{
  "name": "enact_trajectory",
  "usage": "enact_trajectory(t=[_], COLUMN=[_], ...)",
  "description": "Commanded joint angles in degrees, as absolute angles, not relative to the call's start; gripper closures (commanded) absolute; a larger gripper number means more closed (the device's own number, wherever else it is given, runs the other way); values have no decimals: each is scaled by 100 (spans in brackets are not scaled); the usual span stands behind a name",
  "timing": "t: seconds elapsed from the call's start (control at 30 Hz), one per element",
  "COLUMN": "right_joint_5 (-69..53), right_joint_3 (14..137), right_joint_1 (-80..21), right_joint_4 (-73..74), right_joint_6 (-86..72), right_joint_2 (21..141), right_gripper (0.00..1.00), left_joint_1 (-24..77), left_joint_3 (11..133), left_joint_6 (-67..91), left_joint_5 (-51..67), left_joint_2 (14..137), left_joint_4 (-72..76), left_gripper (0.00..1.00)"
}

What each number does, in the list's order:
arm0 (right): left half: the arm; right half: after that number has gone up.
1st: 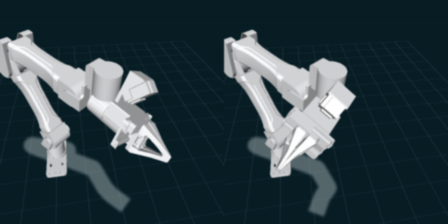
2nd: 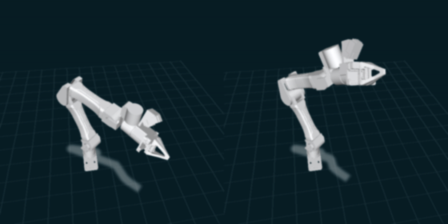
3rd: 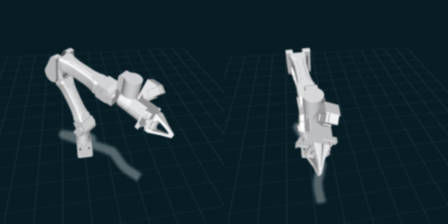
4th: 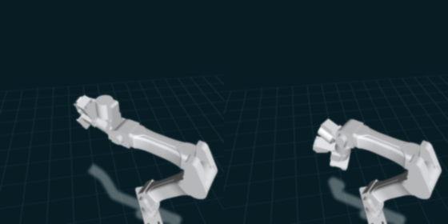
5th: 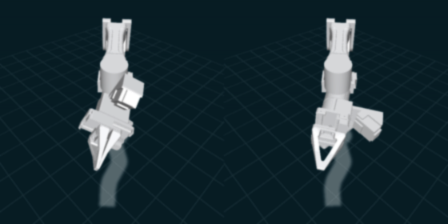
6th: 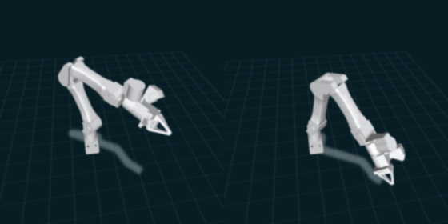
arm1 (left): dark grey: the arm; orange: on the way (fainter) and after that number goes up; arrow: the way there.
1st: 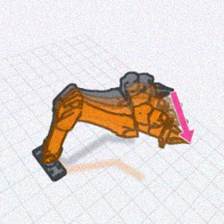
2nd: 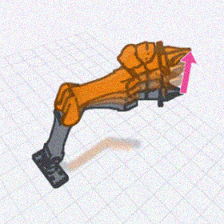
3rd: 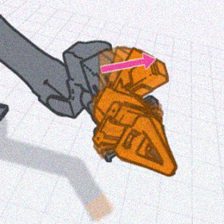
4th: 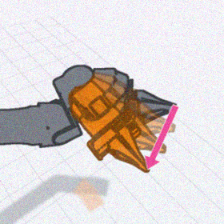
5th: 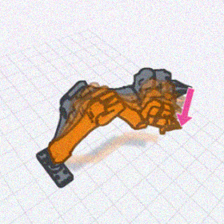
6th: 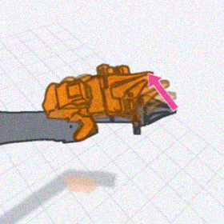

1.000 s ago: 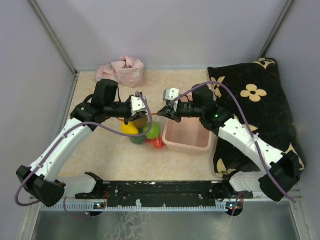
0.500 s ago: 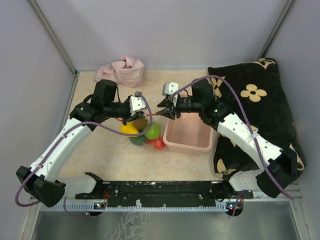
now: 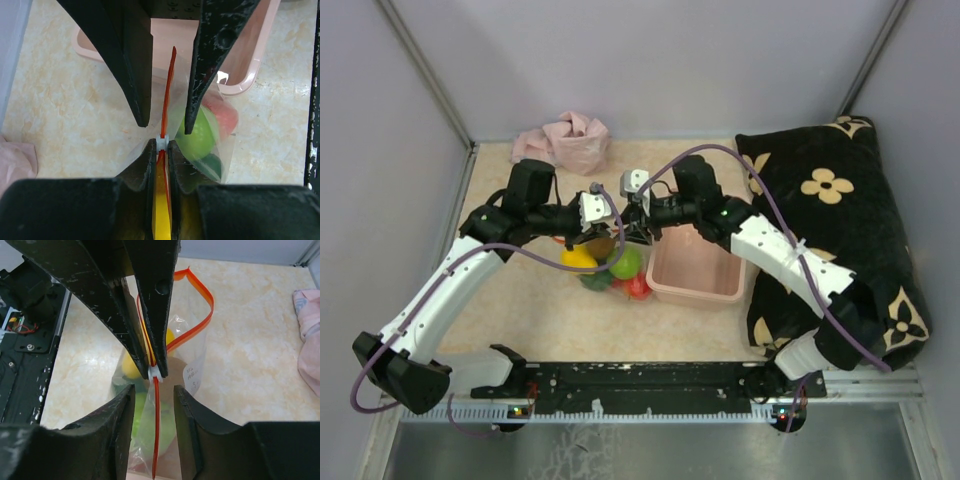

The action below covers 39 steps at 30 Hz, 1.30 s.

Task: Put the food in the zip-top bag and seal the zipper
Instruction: Zip the zipper food storage bag at the center of the board.

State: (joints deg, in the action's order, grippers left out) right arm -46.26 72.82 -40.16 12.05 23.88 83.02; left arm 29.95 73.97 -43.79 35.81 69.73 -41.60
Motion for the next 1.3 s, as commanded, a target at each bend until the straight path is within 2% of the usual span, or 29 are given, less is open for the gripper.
enact_trajectory(t=[0.0, 0.17, 0.2, 0.6, 1.27], right_joint_5=[-4376, -4017, -3975, -3173, -2484], right_joint_3=[7587, 7554, 7497, 6813, 6406], right_joint_1=[-4044, -4022, -4009, -3631, -3516], right_joint_4=[1245, 1386, 1377, 1214, 862], right_joint_6=[2477, 2567, 2586, 2470, 2192], right_joint_2=[8368, 8287, 8223, 7420, 7167], right_gripper=[67, 98, 100, 100, 100], left_joint_1=[2985, 2987, 2988, 2974, 2924], left_joint_3=[7430, 7430, 7432, 7386, 7582], left_joint_6=[-4462, -4383, -4359, -4132, -4076], left_joint_5=[3785, 3634, 3595, 2624, 1223], left_joint_2=[6895, 6832, 6803, 6621, 6408], left_joint_4=[-3948, -4005, -4017, -4360, -5110], left_gripper=[100, 100, 100, 100, 100])
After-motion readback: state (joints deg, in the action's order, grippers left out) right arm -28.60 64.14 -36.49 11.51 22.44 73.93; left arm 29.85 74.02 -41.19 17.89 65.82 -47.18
